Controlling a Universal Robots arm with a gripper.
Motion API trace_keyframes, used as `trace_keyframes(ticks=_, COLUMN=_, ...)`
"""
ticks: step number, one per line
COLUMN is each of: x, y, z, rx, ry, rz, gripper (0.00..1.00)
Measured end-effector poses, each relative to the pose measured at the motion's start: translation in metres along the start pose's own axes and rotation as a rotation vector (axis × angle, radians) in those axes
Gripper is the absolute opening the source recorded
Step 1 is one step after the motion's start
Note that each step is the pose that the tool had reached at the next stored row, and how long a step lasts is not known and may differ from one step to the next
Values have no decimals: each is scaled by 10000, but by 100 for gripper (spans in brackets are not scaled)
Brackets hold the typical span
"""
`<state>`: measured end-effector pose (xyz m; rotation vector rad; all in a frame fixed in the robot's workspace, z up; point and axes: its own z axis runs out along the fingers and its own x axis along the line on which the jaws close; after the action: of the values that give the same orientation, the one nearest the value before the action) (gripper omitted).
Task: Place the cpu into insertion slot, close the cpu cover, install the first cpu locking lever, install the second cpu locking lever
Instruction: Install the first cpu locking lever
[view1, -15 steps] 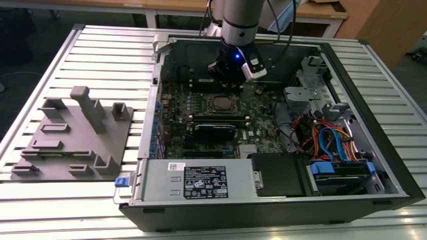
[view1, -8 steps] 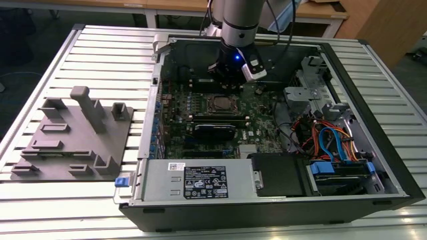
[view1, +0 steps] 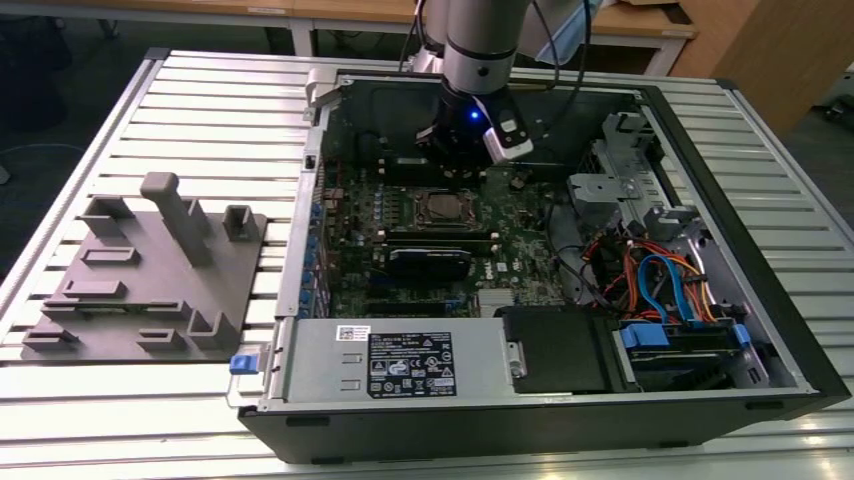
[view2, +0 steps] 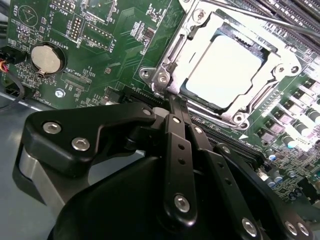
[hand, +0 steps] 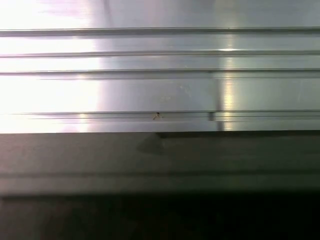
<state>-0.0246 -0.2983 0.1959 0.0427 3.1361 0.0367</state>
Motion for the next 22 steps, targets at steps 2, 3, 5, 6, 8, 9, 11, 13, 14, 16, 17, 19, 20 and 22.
trace_keyframes(ticks=2, x=0, y=0, z=2, rx=-23, ry=1, rz=-1, gripper=10)
trace_keyframes(ticks=3, x=-1, y=0, z=3, rx=-30, ry=0, rz=-1, gripper=10)
trace_keyframes(ticks=5, x=0, y=0, z=3, rx=-46, ry=0, rz=-1, gripper=10)
trace_keyframes(ticks=6, x=0, y=1, z=4, rx=-54, ry=0, rz=-1, gripper=10)
trace_keyframes(ticks=8, x=-1, y=3, z=4, rx=-70, ry=0, rz=-1, gripper=10)
trace_keyframes(ticks=9, x=-1, y=3, z=4, rx=-78, ry=0, rz=-2, gripper=10)
trace_keyframes(ticks=11, x=-1, y=4, z=4, rx=-104, ry=2, rz=-2, gripper=10)
trace_keyframes(ticks=13, x=-1, y=5, z=2, rx=-135, ry=2, rz=-2, gripper=10)
trace_keyframes(ticks=14, x=-1, y=6, z=0, rx=-150, ry=2, rz=-2, gripper=10)
trace_keyframes(ticks=16, x=-1, y=7, z=-9, rx=-169, ry=0, rz=-1, gripper=10)
trace_keyframes(ticks=17, x=-1, y=7, z=-15, rx=-173, ry=0, rz=-2, gripper=10)
trace_keyframes(ticks=19, x=-1, y=7, z=-32, rx=-171, ry=3, rz=-1, gripper=10)
trace_keyframes(ticks=20, x=-1, y=7, z=-41, rx=-173, ry=2, rz=-1, gripper=10)
trace_keyframes(ticks=22, x=-1, y=7, z=-62, rx=-172, ry=3, rz=-1, gripper=10)
